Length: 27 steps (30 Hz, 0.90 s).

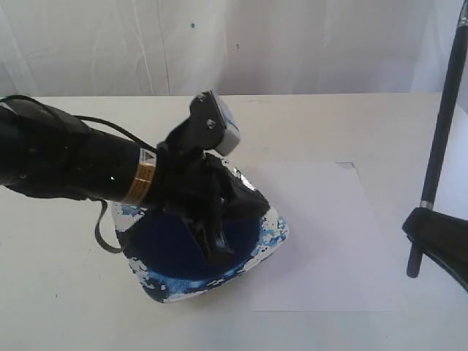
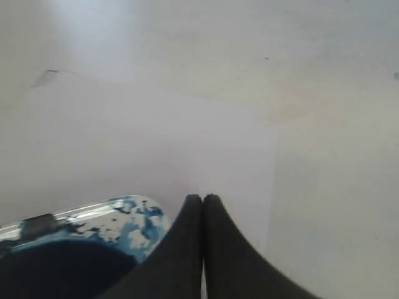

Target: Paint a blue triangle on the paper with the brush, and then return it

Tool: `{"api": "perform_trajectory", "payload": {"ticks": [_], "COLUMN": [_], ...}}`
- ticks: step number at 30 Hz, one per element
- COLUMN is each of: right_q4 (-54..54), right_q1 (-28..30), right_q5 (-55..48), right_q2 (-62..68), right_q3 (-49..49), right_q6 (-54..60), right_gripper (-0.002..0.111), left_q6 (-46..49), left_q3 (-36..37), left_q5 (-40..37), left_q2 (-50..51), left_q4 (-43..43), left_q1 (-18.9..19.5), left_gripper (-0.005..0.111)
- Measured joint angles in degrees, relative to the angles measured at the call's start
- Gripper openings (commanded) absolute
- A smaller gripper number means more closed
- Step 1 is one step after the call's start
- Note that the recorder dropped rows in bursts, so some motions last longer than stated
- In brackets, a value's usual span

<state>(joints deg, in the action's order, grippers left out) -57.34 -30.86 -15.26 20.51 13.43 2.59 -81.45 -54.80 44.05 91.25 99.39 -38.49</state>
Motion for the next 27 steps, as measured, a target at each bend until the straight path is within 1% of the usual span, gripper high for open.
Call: {"api": "perform_trajectory", "payload": {"ticks": [4,8,10,15,18,23,27], "right_q4": [-7.5,-13.3,-14.5,-15.3,-13.9,-12.3,-10.9], "right_q1": [0.0,0.0,0.0,0.0,0.0,0.0,0.0], "right_q5": [-0.1,-2.9,-4.8,-7.3,-7.6,-6.0,-5.8], "right_q2": [0.0,0.0,0.0,0.0,0.0,0.7,3.7], "right_q3": [-1.8,-2.0,-2.0,-4.1,-6.7,-11.2,-11.9], "right_q6": [6.6,13.9,16.4,19.4,22.0,23.5,24.8], "right_gripper": [0.0,0.0,0.0,0.0,0.0,0.0,0.0], "left_q6": [-0.4,-0.5,-0.5,-0.5,-0.5,-1.2,-2.4], "left_q3": [0.0,0.0,0.0,0.0,0.0,0.0,0.0], "left_q5": [-0.1,-0.1,-0.1,-0.1,-0.1,-0.2,-0.4], "left_q2": [-2.0,-3.3,-3.9,-5.1,-5.3,-5.6,-5.6], "left_q4": [0.0,0.0,0.0,0.1,0.1,0.1,0.1], "left_q1": [3.6,7.0,8.6,12.5,15.6,21.7,25.6], "left_gripper": [0.0,0.0,0.0,0.0,0.0,0.0,0.0]}}
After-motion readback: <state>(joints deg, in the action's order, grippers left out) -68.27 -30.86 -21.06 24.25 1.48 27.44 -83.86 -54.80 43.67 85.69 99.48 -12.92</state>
